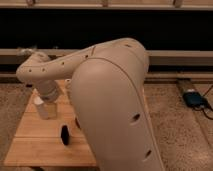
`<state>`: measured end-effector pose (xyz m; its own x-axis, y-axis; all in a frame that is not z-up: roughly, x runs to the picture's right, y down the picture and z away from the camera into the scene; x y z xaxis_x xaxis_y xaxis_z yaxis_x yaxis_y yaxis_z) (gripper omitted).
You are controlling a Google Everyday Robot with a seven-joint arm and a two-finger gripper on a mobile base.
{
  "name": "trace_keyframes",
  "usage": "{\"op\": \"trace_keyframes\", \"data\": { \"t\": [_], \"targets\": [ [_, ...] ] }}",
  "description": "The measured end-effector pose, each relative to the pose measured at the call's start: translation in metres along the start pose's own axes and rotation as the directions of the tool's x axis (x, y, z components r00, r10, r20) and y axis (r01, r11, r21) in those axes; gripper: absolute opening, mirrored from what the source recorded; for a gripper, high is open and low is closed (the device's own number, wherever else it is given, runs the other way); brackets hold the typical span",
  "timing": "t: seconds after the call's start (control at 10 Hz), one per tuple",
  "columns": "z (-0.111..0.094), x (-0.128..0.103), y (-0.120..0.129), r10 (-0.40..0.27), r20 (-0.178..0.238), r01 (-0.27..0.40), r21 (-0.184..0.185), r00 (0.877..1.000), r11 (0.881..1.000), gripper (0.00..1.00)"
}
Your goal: Place the ceramic cup over the eraser
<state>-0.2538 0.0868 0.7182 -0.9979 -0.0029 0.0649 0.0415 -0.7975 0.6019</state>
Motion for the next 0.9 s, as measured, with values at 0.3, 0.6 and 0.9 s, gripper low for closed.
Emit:
{"op": "trace_keyframes", "data": {
  "t": [0.3,0.6,0.9],
  "targets": [
    [-0.005,0.041,-0.002,-0.118,-0.005,0.117,-0.036,0.993,0.992,0.8],
    [-0.005,0.064,0.021,-0.177,-0.008,0.176,-0.076,0.984,0.982,0.8],
    [0.0,0.08,0.049,-0.223,-0.016,0.221,-0.098,0.975,0.97,0.8]
  ]
}}
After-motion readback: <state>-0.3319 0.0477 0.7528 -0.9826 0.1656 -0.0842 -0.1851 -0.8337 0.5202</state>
